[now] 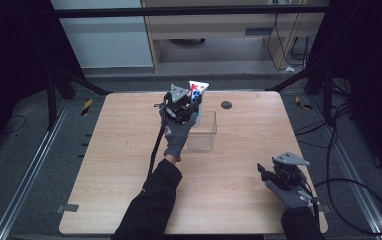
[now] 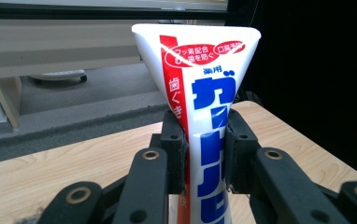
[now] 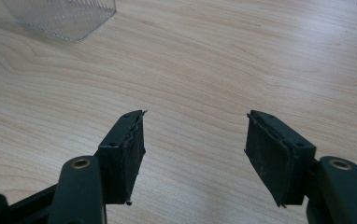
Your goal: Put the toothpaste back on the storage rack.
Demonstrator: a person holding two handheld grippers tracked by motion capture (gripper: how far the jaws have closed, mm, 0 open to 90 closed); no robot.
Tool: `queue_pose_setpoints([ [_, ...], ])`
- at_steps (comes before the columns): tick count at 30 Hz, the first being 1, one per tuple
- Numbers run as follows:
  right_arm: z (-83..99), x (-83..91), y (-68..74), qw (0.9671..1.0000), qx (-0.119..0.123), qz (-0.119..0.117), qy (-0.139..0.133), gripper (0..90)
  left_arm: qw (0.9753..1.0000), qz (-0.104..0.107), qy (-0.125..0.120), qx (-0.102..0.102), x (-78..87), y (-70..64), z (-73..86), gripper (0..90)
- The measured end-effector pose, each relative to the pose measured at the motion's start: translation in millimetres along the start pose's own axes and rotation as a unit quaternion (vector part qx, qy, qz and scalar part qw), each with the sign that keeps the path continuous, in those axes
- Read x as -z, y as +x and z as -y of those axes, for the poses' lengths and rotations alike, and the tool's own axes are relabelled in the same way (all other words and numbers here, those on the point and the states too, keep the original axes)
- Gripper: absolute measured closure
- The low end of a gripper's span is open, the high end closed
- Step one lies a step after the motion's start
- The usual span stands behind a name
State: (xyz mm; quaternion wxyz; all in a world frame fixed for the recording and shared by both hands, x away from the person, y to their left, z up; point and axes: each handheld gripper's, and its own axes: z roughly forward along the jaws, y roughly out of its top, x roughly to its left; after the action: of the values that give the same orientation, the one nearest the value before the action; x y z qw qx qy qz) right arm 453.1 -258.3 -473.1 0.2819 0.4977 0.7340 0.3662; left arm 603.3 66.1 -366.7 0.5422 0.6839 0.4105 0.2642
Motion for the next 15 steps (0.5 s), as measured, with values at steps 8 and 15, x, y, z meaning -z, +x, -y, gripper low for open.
queue_pose_setpoints([
  [8,0.0,-0.1,0.6,1.0000,-0.001,-0.002,0.000,37.2,0.9999,-0.003,0.011,0.000,-5.4,2.3,12.1,72.7],
  [15,0.0,-0.4,0.6,1.0000,0.000,-0.003,0.001,37.2,0.9996,-0.004,0.026,0.001,-12.1,3.4,23.8,72.7],
])
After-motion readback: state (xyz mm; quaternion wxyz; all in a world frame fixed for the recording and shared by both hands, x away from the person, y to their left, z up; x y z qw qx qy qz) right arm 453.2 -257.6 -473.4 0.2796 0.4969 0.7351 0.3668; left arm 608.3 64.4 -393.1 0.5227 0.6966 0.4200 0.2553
